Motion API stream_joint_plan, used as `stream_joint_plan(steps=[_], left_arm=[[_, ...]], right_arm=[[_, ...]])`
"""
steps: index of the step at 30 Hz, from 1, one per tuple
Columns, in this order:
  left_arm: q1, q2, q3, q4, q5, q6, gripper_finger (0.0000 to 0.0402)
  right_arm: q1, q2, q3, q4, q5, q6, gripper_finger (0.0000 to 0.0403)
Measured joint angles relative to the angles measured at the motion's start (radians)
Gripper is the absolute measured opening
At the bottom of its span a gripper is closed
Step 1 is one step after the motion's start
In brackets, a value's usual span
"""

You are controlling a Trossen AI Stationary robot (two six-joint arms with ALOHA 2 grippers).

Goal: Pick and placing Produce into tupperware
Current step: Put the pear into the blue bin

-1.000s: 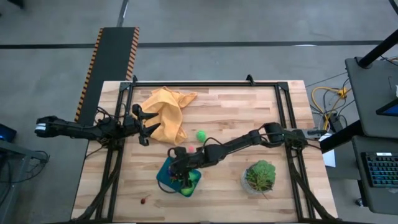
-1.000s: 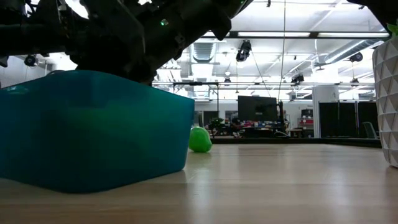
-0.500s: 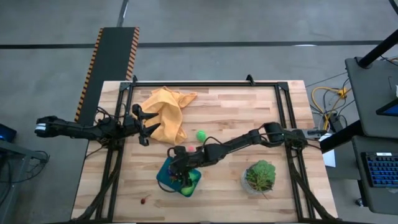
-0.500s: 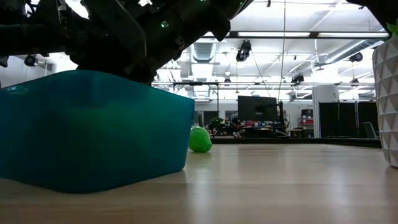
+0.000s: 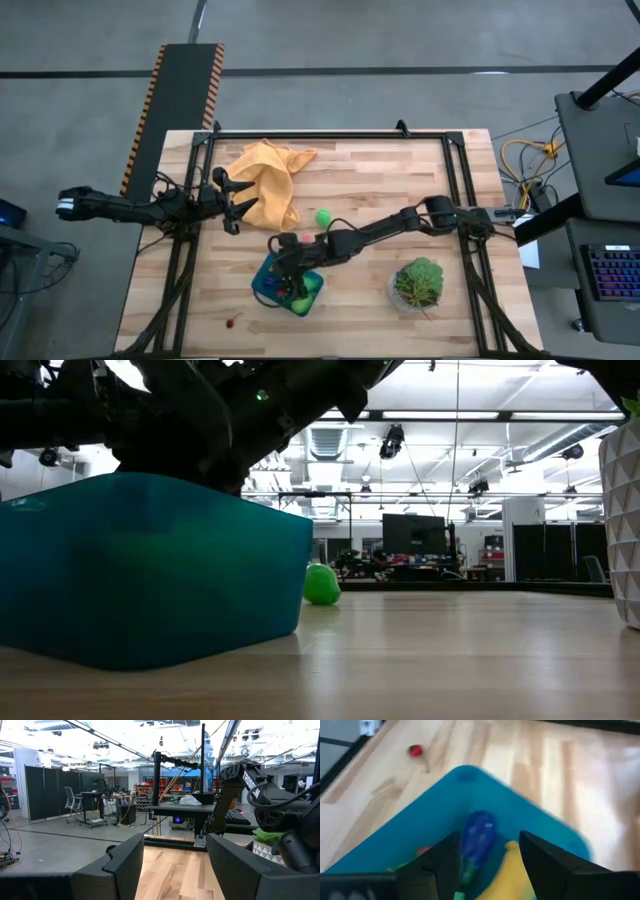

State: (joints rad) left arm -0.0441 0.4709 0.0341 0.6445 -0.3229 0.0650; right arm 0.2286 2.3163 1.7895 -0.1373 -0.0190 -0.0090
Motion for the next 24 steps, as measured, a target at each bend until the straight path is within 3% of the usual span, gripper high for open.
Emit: stream_joint_plan(steps=[10, 19, 24], left_arm=[[0.0, 0.0, 0.0, 0.0, 0.0, 0.0, 0.0206], [0.0, 0.0, 0.0, 0.0, 0.0, 0.0, 0.0206], [0.0, 0.0, 0.0, 0.0, 0.0, 0.0, 0.0206]], right_arm=[[-0.049, -0.102, 0.009, -0.031, 0.05, 0.004, 0.0182], [-0.095, -0.297, 0.009, -0.329, 0.061, -0.017, 0.0182], [-0.104, -0.4, 0.005, -0.465, 0.181, -0.019, 0.0182]])
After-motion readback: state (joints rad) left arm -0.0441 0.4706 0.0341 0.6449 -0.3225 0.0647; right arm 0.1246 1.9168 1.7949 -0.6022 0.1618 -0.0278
